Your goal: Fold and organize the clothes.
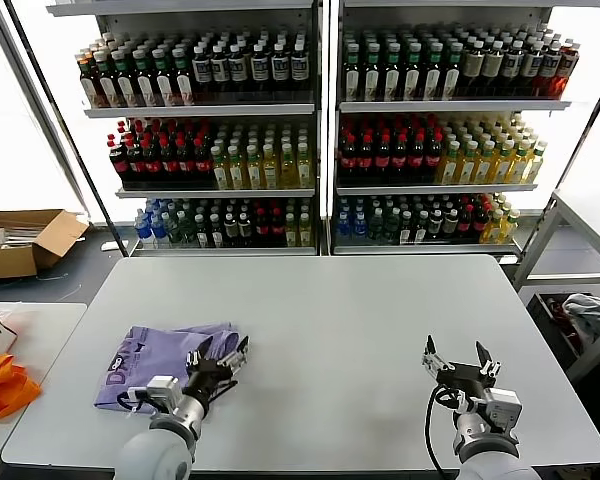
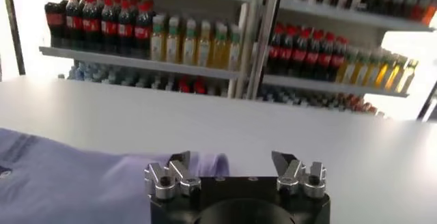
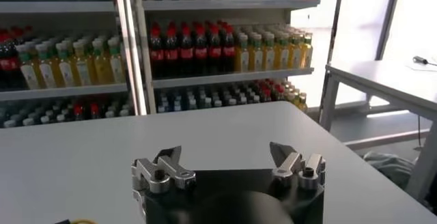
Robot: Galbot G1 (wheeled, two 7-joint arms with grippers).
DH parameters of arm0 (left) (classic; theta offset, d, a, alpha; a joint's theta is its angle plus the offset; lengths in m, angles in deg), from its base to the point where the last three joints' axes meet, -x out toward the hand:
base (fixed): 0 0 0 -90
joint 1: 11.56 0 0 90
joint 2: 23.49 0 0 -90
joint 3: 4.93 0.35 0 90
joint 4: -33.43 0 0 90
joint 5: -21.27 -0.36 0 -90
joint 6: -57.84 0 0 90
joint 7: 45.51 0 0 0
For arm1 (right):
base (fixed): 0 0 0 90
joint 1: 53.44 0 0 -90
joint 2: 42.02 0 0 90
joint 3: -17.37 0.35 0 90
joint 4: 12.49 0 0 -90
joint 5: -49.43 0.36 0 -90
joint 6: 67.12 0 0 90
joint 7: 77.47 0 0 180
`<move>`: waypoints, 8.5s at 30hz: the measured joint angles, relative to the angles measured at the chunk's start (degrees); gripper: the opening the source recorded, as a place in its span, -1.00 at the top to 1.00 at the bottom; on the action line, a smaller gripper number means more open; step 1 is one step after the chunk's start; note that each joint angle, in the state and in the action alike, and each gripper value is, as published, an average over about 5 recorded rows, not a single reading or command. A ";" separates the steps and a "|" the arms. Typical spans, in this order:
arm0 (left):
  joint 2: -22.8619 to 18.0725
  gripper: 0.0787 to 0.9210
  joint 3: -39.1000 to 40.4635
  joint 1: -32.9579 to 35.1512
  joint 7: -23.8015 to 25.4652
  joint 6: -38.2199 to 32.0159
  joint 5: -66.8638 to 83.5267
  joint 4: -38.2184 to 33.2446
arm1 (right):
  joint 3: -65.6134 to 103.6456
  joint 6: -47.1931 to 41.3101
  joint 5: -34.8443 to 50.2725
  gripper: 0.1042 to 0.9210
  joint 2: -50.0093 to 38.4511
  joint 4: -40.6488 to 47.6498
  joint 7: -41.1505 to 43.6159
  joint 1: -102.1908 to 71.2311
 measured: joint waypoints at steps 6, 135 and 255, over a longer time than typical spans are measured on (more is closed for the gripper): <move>1.42 -0.76 -3.96 -0.72 -2.18 -0.45 8.97 -3.66 | -0.92 0.31 0.18 -0.76 -0.25 0.58 0.34 0.48; 2.18 0.89 7.43 -0.50 7.12 -1.02 -14.56 5.14 | -0.40 1.00 -3.47 -0.76 1.13 -0.34 0.40 -5.19; 0.33 -0.77 2.11 4.13 -2.27 -0.75 -19.55 -3.68 | -12.87 -1.13 19.30 -0.76 -12.78 13.36 5.48 15.68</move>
